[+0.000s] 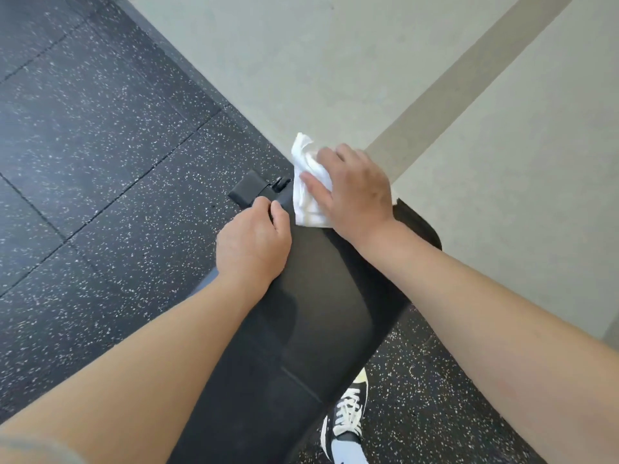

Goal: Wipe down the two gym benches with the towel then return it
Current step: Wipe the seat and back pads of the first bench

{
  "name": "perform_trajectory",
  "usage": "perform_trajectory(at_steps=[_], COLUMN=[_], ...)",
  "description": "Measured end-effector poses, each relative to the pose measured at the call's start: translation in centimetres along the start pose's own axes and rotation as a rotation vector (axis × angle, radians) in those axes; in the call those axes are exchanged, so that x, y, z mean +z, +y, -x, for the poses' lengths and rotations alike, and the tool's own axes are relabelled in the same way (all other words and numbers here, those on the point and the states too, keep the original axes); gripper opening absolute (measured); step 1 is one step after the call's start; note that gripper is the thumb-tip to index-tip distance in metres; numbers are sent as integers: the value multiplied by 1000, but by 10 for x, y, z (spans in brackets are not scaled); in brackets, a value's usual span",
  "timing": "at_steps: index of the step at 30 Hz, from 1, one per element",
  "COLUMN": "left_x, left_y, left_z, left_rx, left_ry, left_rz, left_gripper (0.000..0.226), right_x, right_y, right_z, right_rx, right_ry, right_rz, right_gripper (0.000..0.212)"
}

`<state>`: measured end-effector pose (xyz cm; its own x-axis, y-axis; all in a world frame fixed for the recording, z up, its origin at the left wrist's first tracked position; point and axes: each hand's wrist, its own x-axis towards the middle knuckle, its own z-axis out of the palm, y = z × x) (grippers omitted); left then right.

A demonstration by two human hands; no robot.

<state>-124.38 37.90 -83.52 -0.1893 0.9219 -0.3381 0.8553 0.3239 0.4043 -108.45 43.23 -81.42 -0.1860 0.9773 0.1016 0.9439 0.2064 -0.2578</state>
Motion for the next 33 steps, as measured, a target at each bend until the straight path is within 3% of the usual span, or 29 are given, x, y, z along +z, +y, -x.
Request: perform_trajectory(at_steps=[6, 11, 14, 17, 20, 22, 24, 26, 28, 30, 33], left_x=[-24, -46, -52, -48, -45, -43, -42, -44, -46, -48, -50], left_y=[-38, -128, -172, -186, -182, -181, -182, -182, -181, -180, -182], left_z=[8, 89, 124, 137, 136, 136, 137, 136, 137, 136, 133], left_rx=[-28, -17, -48, -66, -62, -61, -63, -64, -70, -67, -52], left_ry=[-187, -170, -118, -81, -27, -12, -12, -21, -44, -62, -113], left_rz=[217, 69, 13, -11, -64, -79, -90, -96, -91, -74, -25], left_gripper=[27, 42, 39, 36, 33, 32, 31, 30, 30, 31, 33], right_x=[34, 32, 35, 34, 21, 9, -2, -3, 6, 17, 32], right_y=[-80, -140, -171, -162, -98, -43, -3, 3, -24, -72, -150], right_z=[-26, 39, 90, 135, 145, 127, 100, 85, 85, 93, 120], right_rx=[-90, -231, -311, -510, -689, -581, -277, 18, 147, 126, -78], right_ry=[-155, -192, -103, -38, -31, 21, 80, 92, 98, 92, 43], right_rz=[153, 65, -24, -95, -25, 72, 132, 150, 153, 125, 68], right_gripper=[31, 34, 29, 27, 27, 29, 33, 37, 34, 29, 23])
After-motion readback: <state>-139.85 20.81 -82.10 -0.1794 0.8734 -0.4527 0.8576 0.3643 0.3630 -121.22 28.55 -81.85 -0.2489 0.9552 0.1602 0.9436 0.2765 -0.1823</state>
